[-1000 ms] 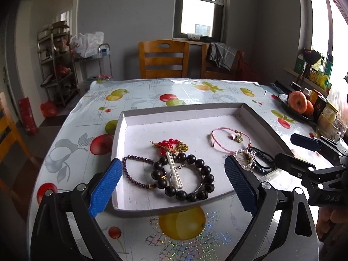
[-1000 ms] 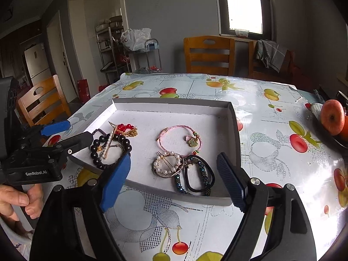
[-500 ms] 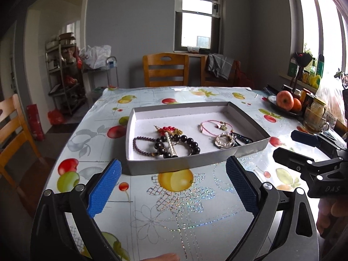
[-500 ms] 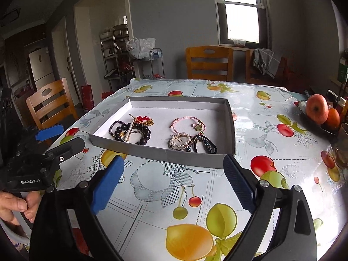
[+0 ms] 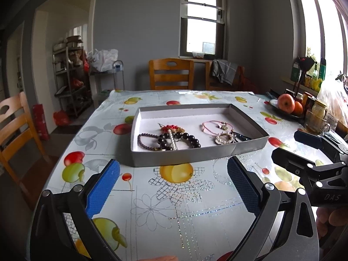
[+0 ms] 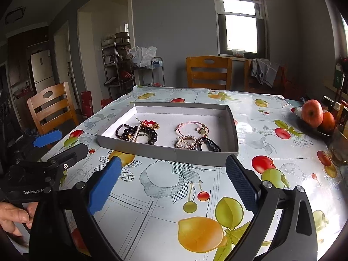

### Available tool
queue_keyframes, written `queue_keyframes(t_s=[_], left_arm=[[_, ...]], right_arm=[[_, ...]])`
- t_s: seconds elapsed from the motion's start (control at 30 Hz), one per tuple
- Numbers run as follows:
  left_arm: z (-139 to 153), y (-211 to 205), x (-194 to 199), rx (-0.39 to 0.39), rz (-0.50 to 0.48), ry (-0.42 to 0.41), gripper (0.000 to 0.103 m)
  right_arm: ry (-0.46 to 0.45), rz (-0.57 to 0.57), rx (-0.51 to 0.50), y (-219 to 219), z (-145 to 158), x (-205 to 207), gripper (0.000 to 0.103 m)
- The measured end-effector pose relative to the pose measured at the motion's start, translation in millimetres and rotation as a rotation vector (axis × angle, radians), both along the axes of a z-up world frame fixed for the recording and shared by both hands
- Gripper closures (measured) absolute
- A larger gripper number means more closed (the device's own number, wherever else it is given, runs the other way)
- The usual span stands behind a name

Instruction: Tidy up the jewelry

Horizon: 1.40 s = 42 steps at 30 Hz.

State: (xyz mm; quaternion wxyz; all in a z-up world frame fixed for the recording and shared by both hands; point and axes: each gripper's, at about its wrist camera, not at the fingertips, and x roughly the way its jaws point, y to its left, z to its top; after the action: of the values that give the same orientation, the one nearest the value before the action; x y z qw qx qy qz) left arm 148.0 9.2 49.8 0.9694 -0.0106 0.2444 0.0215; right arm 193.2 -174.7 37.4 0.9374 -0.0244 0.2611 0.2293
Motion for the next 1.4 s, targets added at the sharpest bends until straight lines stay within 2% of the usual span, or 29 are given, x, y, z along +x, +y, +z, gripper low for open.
queue_keyframes(t_s=[0.67, 1.4], left_arm=[[0.3, -17.1, -4.6, 0.101, 0.019, -0.074, 0.005], [-0.1, -13.6, -4.4, 0.102, 0.047, -0.068, 0.005]], right_arm=[[-0.06, -0.025, -0.03, 1.3, -3.4, -8.7, 0.006], [-0.041, -0.055, -0.012, -4.7, -4.5, -3.8, 0.005]])
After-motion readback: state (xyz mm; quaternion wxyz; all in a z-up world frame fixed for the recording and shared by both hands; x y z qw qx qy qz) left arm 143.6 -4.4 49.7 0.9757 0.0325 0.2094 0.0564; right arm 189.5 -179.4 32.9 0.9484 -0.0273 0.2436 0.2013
